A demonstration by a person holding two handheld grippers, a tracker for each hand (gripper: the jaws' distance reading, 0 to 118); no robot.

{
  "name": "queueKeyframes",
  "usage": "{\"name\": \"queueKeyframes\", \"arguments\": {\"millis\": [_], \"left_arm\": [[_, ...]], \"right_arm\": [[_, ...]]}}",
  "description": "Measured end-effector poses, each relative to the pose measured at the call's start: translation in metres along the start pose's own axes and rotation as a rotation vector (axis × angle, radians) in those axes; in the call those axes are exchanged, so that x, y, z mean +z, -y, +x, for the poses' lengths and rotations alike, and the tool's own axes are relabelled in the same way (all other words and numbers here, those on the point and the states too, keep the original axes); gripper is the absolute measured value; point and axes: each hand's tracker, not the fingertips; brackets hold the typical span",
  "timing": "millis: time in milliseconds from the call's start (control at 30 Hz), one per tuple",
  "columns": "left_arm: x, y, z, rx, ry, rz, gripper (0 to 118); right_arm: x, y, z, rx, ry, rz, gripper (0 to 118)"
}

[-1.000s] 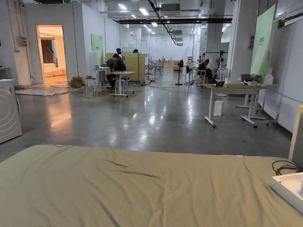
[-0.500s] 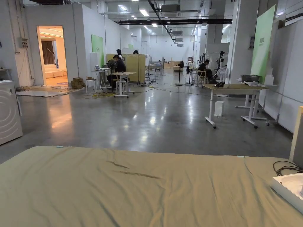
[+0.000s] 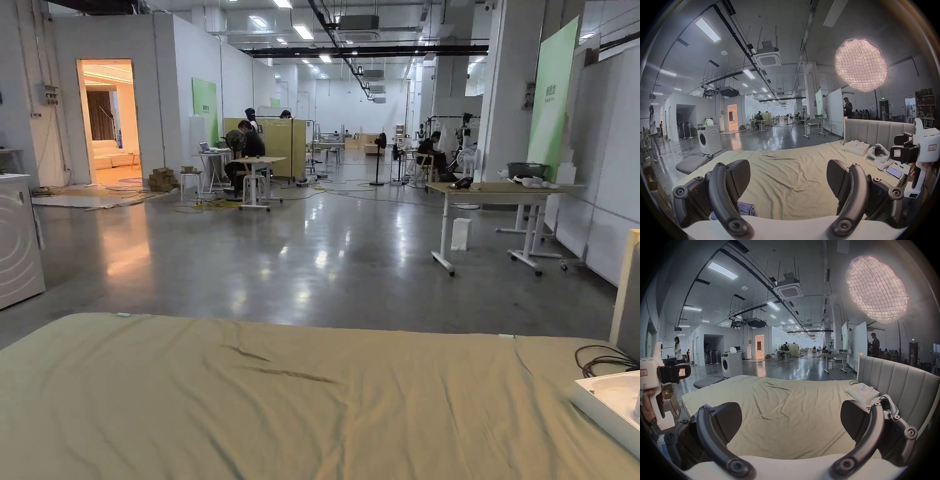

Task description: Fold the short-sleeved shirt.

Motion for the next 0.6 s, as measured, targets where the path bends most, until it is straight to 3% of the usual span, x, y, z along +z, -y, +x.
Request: {"name": "queueKeyframes", "arguments": {"millis": [400,600], "left_arm": [[-0.005,0.001,-0.001,0.008,0.025,-0.022,100],[-0.007,-0.002,0.000,0.020,0.043,-0.022,100]], "right_arm": [[-0.002,-0.006,0.006,-0.065,0.010,-0.014,118],[-0.008,-0.019,0.001,-0.278,-0.043,-0.010,118]]}}
